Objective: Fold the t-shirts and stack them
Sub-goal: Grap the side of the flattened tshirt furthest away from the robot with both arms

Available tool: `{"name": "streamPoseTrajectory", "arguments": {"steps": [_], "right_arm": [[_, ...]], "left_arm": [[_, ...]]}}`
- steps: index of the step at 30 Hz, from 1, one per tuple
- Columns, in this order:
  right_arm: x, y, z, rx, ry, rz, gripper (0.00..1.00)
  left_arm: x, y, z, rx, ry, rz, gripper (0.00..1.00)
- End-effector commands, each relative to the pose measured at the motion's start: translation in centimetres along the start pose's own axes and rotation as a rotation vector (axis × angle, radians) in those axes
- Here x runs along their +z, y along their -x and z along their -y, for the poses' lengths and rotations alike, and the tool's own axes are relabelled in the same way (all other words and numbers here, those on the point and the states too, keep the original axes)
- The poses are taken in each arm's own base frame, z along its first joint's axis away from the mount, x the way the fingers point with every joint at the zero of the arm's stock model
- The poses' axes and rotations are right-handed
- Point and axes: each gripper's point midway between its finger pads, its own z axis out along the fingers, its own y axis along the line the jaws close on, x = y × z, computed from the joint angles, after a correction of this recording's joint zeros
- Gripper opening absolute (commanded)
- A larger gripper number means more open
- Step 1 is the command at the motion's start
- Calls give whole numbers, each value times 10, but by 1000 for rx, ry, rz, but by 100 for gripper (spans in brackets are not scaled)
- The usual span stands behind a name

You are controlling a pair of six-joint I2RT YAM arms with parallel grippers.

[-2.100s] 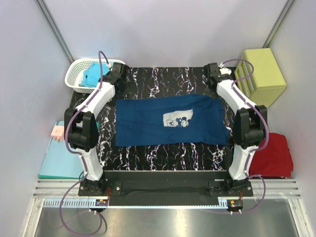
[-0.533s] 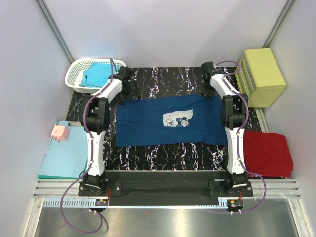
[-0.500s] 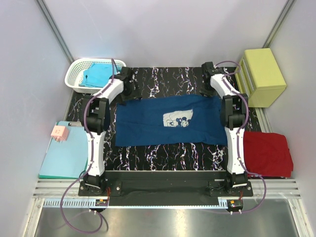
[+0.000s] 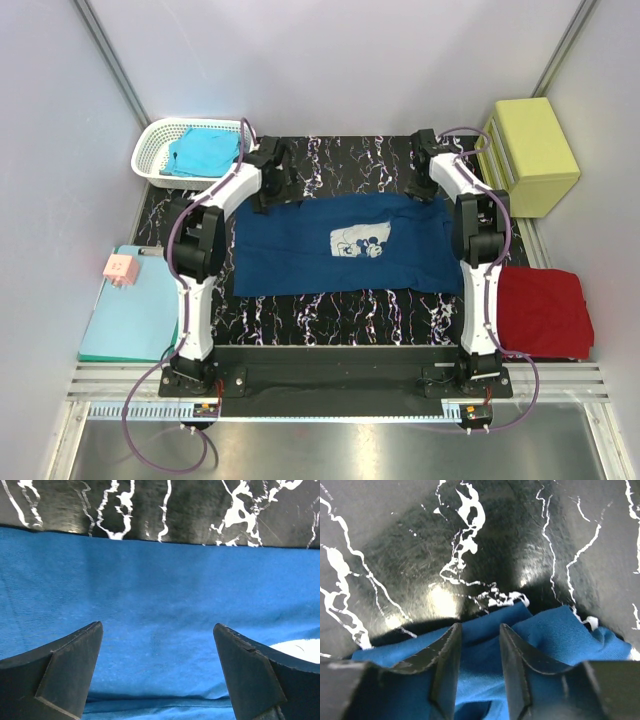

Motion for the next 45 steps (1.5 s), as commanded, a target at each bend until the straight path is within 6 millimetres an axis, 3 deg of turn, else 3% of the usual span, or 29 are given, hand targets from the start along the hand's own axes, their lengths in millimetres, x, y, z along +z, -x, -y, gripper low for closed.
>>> {"name": "streamPoseTrajectory", "arguments": {"steps": [1, 8, 12, 16, 22, 27, 34, 45], "right_arm": [[-48, 33, -12, 21, 82, 113, 46], [-50, 37, -13, 8, 83, 129, 45], [-59, 46, -22, 24, 130, 138, 45], [-65, 43, -26, 31, 148, 129, 45], [-66, 38, -24, 27, 151, 122, 45], [-62, 33, -23, 25, 150, 108, 45], [-55, 24, -26, 20, 159, 76, 45], [-32, 8, -18, 8, 115, 34, 42]], "left_arm": [[-24, 23, 6, -9, -39, 80, 99], [-14, 6, -1, -15, -24, 34, 99], [-26, 1, -2, -27, -37, 44, 99], [-42, -12, 11, -24, -94, 38, 99], [-57, -47, 29, 39, -120, 13, 99], [-65, -76, 38, 74, -138, -19, 99], [-68, -120, 35, 93, -156, -81, 99], [-59, -139, 32, 102, -144, -122, 99]]}}
